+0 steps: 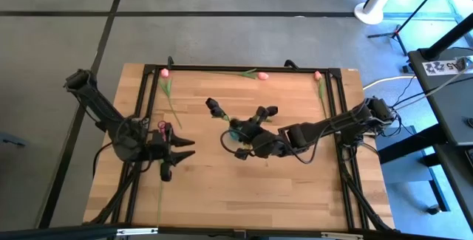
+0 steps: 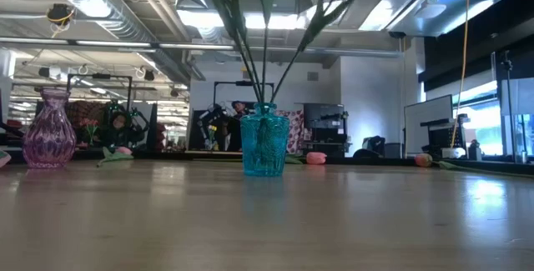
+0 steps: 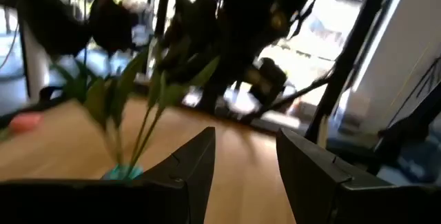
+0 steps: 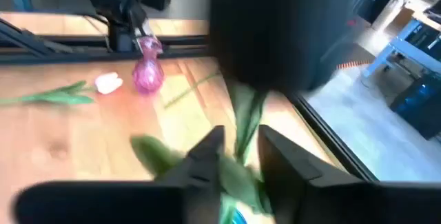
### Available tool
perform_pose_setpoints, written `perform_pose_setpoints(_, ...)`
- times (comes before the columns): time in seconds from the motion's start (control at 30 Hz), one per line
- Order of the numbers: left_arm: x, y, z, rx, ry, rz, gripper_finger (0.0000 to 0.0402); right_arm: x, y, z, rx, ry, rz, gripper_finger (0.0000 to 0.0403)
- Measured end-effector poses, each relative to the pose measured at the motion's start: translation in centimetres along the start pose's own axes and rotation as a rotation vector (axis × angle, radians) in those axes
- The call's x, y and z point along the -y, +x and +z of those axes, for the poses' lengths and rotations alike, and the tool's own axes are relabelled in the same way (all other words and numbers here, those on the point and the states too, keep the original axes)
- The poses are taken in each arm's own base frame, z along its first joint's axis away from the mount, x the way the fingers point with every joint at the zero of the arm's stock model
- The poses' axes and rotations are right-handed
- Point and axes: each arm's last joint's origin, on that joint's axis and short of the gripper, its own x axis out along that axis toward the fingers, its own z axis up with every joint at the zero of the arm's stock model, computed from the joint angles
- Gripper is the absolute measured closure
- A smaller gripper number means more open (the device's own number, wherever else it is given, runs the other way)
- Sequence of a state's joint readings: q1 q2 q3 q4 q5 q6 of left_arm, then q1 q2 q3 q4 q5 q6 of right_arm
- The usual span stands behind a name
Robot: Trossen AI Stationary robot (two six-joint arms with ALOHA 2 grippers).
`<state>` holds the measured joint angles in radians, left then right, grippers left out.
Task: Sort flowers into vase by color
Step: Put the black tulip into the blue vase, then put the top left pink tulip into the pink vase
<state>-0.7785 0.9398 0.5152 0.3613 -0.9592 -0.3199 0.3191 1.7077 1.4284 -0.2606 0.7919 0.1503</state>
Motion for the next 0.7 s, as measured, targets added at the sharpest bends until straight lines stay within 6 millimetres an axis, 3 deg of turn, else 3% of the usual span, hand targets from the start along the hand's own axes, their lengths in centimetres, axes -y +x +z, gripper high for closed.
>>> perform_pose_setpoints(0.17,-3.4,1.0,-0.6,-0.156,0.002,0.099,0.0250,0.1,-0.3,0.1,0.002,-0.004,0.008,0.0215)
perform_pose_setpoints(0.4,-9.5,2.3,-1.4,-0.402,0.088,0.359,0.0259,0.1,-2.9,1.2,0.044,-0.006,0.064,0.0108)
perform_pose_setpoints(0.5,-12.0,2.8,-1.4,-0.473,0.016,0.456,0.0273,0.8,-3.9,1.8,0.069,0.010,0.051,0.0084)
perform_pose_setpoints(0.7,-16.9,3.2,-0.3,-0.433,-0.138,0.718,0.0289,1.6,-4.6,2.3,0.079,0.025,0.044,0.0073)
